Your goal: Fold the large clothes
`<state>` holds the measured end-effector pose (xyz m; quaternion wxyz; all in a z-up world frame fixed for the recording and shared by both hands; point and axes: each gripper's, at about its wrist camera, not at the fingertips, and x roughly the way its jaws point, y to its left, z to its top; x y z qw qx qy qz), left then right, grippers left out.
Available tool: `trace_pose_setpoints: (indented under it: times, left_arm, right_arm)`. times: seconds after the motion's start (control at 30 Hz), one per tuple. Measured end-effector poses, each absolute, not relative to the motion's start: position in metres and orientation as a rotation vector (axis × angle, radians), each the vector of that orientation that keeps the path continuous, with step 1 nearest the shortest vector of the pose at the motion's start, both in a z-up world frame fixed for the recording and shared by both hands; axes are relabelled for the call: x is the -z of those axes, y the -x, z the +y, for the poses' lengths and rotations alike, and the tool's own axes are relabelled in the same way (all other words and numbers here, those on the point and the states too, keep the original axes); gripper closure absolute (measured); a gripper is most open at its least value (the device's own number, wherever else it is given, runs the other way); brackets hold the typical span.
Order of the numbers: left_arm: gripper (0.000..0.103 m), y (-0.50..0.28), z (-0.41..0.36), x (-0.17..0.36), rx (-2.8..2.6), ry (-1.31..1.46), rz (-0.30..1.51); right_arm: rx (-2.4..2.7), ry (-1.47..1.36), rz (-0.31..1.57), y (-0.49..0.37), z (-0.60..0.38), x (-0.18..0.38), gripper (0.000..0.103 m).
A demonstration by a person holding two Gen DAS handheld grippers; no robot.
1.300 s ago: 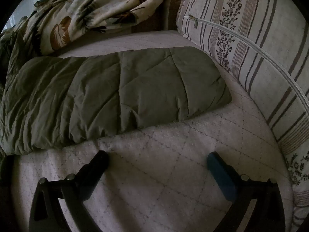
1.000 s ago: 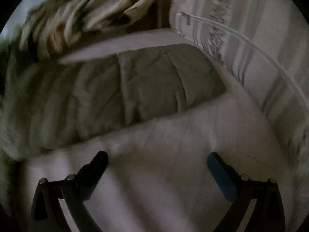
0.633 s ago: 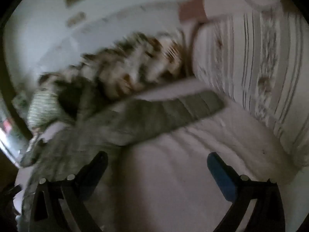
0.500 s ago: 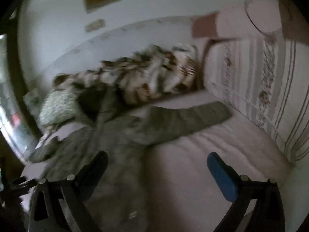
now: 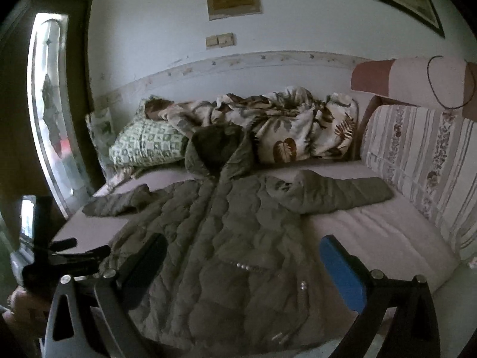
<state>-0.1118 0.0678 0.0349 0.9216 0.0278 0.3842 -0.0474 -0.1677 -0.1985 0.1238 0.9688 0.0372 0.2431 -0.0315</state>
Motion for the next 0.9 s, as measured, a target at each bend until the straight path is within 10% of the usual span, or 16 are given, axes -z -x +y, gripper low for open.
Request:
trace_pose_setpoints:
  times: [0.9]
  left_arm:
    - [0.000, 0.113, 0.083, -0.019, 0.090, -0.022, 0.833]
  right_arm:
    - [0.081, -0.084, 0.621, 0.151, -0.178, -0.102, 0.000]
